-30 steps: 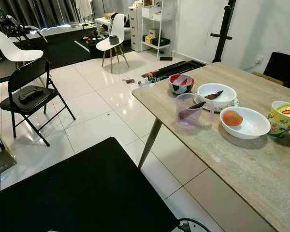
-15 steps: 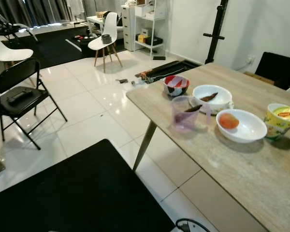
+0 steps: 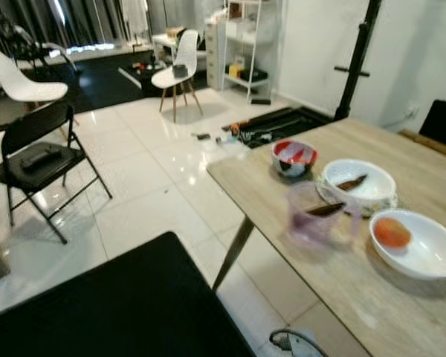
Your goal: Restocking fridge
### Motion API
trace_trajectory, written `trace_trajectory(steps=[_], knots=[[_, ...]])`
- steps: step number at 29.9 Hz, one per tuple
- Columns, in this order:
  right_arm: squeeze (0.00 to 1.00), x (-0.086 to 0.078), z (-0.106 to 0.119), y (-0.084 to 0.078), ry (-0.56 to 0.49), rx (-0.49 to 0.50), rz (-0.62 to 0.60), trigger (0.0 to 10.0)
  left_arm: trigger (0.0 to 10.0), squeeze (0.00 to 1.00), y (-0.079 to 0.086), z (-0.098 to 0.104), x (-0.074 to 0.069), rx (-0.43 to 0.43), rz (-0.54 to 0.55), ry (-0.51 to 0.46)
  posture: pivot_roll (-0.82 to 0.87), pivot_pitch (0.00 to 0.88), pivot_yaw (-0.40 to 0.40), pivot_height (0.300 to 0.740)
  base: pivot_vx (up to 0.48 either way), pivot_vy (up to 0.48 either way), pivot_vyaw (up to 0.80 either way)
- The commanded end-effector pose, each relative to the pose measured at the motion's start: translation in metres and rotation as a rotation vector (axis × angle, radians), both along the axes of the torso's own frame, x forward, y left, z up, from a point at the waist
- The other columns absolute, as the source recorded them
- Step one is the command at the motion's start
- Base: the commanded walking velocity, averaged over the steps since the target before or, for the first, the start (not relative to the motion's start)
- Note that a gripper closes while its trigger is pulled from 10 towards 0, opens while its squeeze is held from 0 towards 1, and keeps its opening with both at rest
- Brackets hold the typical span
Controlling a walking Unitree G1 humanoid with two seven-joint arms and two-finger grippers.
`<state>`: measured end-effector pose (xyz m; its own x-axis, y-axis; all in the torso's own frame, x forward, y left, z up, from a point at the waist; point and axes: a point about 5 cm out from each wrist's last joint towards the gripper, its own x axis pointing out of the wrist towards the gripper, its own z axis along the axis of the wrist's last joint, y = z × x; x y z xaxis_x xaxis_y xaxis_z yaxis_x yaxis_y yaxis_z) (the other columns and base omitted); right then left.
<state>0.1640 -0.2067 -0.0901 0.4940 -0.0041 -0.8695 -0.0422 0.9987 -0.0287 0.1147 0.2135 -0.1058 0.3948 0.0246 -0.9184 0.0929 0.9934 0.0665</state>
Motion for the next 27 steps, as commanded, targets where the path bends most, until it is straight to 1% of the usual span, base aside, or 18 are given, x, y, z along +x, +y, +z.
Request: trace_trajectory(steps=[1,5,9,16,19,20,23,24,25,27], knots=[[0.00,-0.002,0.000,-0.003,0.009,-0.001,-0.013,10.0,10.0,0.00,0.001,0.000,0.000,-0.003,-0.008,0.000,0.02,0.000,0.058,0.740,0.000,-0.480,0.00],[0.00,-0.002,0.000,-0.003,0.008,0.000,-0.013,10.0,10.0,0.00,0.001,0.000,0.000,-0.008,-0.009,0.007,0.02,0.000,0.058,0.740,0.000,-0.469,0.00],[0.00,-0.001,0.000,-0.002,0.008,0.002,-0.012,10.0,10.0,0.00,0.001,0.000,0.000,-0.003,0.013,-0.002,0.02,0.000,0.059,0.740,0.000,0.000,0.00],[0.00,-0.001,0.000,-0.001,0.011,0.018,-0.004,10.0,10.0,0.00,0.001,0.001,0.001,0.002,0.003,-0.003,0.02,0.000,0.057,0.740,0.000,0.000,0.00],[0.00,0.001,0.001,0.000,-0.002,0.066,-0.005,10.0,10.0,0.00,0.002,0.001,0.002,0.003,0.001,-0.004,0.02,0.000,0.057,0.740,0.000,0.000,0.00],[0.00,0.001,0.001,0.000,-0.002,0.066,-0.005,10.0,10.0,0.00,0.002,0.001,0.002,0.003,0.001,-0.004,0.02,0.000,0.057,0.740,0.000,0.000,0.00],[0.00,0.010,0.006,0.005,-0.051,0.170,0.043,10.0,10.0,0.00,0.003,0.001,0.002,0.010,0.004,-0.006,0.02,0.000,0.057,0.740,0.000,0.000,0.00],[0.00,0.016,0.009,0.011,-0.075,0.228,0.079,10.0,10.0,0.00,0.003,0.001,0.002,0.013,0.006,-0.006,0.02,0.000,0.057,0.740,0.000,0.000,0.00],[0.00,0.016,0.009,0.011,-0.075,0.228,0.079,10.0,10.0,0.00,0.003,0.001,0.002,0.013,0.006,-0.006,0.02,0.000,0.057,0.740,0.000,0.000,0.00],[0.00,0.023,0.013,0.018,-0.102,0.293,0.131,10.0,10.0,0.00,0.003,0.001,0.002,0.016,0.008,-0.006,0.02,0.000,0.057,0.740,0.000,0.000,0.00]])
